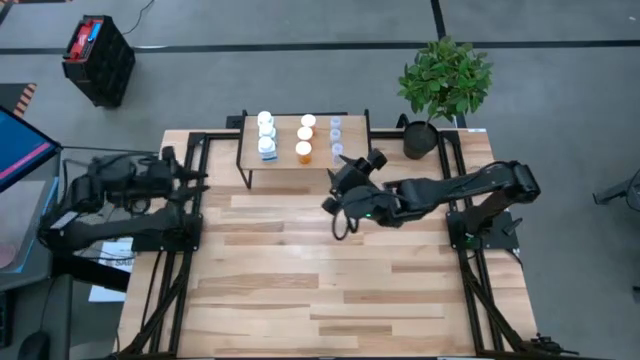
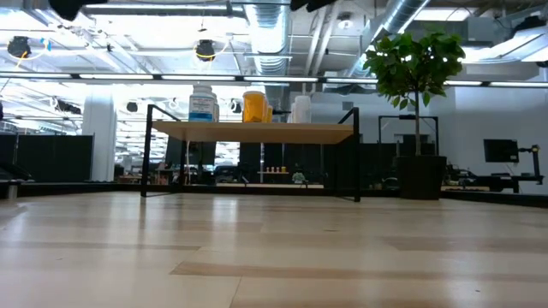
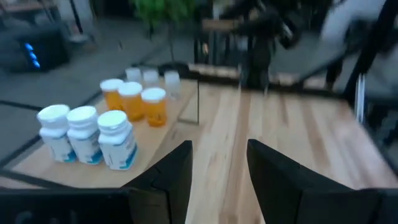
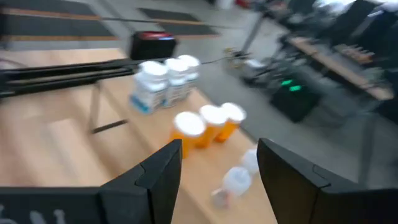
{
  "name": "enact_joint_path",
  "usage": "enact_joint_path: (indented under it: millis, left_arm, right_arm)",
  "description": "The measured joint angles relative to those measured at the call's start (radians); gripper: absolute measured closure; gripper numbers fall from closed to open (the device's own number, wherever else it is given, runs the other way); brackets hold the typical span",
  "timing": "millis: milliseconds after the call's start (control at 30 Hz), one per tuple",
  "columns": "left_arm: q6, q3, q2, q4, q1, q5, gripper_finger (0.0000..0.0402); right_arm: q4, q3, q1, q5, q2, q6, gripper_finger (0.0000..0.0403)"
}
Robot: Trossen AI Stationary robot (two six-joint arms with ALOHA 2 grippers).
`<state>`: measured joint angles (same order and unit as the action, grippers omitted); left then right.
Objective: Pick and place medicine bottles onto shelf by color
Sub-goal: Return to Home Position
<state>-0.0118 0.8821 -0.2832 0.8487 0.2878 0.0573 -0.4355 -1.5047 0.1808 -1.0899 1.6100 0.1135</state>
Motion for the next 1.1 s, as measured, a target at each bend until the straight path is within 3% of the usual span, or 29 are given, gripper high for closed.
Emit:
enact_joint_path:
  millis: [200,300,400,600,833,1100]
  left_arm:
    - [-0.103,-0.201,0.285,-0.129,0.0,-0.011,0.026]
    - [-0.122,-0.248,0.265,-0.137,0.0,-0.017,0.026]
    - [-0.07,-0.307,0.217,-0.288,0.0,0.024,0.026]
    - [-0.03,-0.473,0.217,-0.545,0.0,0.052,0.026]
    - [-0.032,-0.674,0.24,-0.733,-0.001,0.086,0.026]
    - [-0.054,-0.834,0.28,-0.936,-0.001,0.069,0.026]
  right_arm:
    - [-0.122,0.0,0.031,0.181,-0.076,0.099,0.0173]
    - [-0.152,0.0,0.052,0.235,-0.103,0.099,0.0173]
    - [-0.179,0.001,0.073,0.287,-0.12,0.098,0.0173]
    - [-0.233,-0.001,0.117,0.311,-0.142,0.115,0.0173]
    - [-0.3,0.003,0.149,0.322,-0.163,0.148,0.0173]
    - [-0.295,0.004,0.101,0.554,-0.102,0.137,0.0173]
